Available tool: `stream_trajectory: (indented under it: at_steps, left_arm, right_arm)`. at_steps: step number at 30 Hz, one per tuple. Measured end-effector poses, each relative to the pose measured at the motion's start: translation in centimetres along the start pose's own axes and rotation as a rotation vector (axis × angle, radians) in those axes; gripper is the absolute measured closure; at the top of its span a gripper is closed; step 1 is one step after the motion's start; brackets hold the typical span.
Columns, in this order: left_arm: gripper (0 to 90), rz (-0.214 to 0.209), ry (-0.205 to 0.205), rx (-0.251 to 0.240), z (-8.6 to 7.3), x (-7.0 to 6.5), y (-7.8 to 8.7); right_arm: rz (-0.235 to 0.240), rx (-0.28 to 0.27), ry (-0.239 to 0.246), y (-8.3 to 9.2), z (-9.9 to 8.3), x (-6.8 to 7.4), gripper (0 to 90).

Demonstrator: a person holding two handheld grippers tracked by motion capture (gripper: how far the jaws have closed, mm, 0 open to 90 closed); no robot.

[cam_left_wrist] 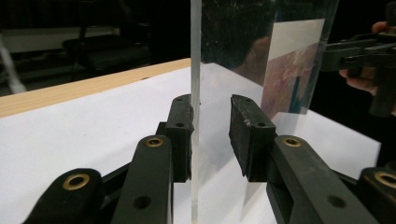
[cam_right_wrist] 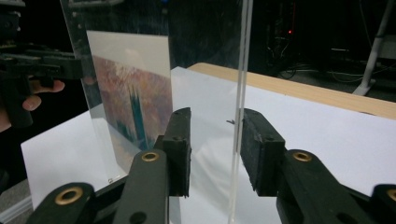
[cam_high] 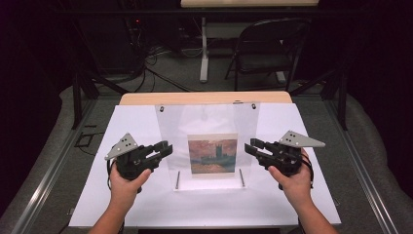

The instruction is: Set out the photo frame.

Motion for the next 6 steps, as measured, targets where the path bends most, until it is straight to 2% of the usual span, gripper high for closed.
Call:
stream_trajectory:
  at_steps: [4, 6]
  left_arm:
    - [64.5, 0.019, -0.009, 0.014, -0.59, -0.14, 0.19]
    - [59.3, 0.031, -0.008, 0.025, -1.08, -0.12, 0.52]
  right_arm:
    - [0.014, -0.008, -0.027, 0.09, -0.64, -0.16, 58.1]
    - [0.023, -0.020, -0.032, 0.45, -1.01, -0.31, 53.3]
Point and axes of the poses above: each handheld gripper's, and its own axes: y roughly backward along the jaws, z roughly out of its top, x roughly to its left, the point moved 6 cm from there along -y, roughly forward along the jaws, and after that the axes turned 1 degree about -y, right-handed, at the moved point
